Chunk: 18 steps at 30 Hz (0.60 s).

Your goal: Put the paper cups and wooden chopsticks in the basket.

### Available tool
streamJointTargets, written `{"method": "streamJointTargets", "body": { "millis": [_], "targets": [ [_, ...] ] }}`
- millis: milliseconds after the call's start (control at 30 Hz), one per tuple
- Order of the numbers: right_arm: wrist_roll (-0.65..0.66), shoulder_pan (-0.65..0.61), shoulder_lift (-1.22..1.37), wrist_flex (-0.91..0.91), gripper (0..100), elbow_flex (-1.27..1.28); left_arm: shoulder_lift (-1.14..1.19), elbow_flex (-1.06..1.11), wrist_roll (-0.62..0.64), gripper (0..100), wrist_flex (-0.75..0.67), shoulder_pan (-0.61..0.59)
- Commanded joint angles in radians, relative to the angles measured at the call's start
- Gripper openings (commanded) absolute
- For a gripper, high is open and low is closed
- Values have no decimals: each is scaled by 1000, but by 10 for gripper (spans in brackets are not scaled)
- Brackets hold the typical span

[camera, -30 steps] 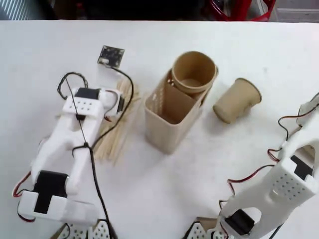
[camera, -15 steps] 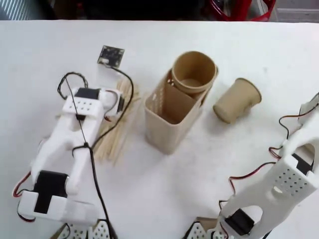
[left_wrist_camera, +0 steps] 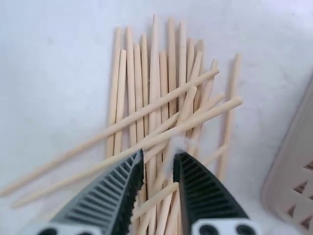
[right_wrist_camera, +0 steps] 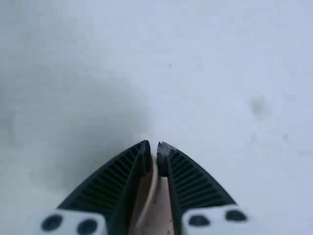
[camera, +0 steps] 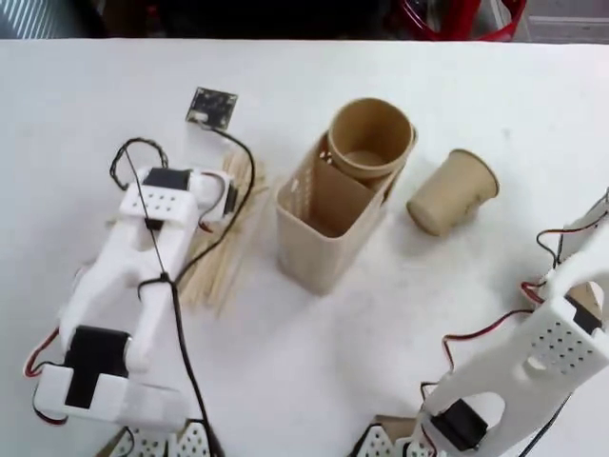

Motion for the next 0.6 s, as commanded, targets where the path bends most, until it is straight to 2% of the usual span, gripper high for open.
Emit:
{"method": "streamJointTargets", "body": {
  "millis": [0, 133, 233, 433, 567],
  "targets": [
    [-61, 1, -171, 21, 16, -18, -38, -8, 11, 118, -17, 12],
    [-170, -39, -367, 48, 16, -18, -38, -9, 11, 118, -17, 12],
    [-259, -122, -521, 88, 16, -18, -38, -9, 11, 118, -17, 12],
    [-474, -374, -825, 81, 16, -20, -38, -9, 9, 118, -17, 12],
    [-611, -585, -989, -36, 17, -15, -38, -11, 8, 119, -17, 12]
  ]
}}
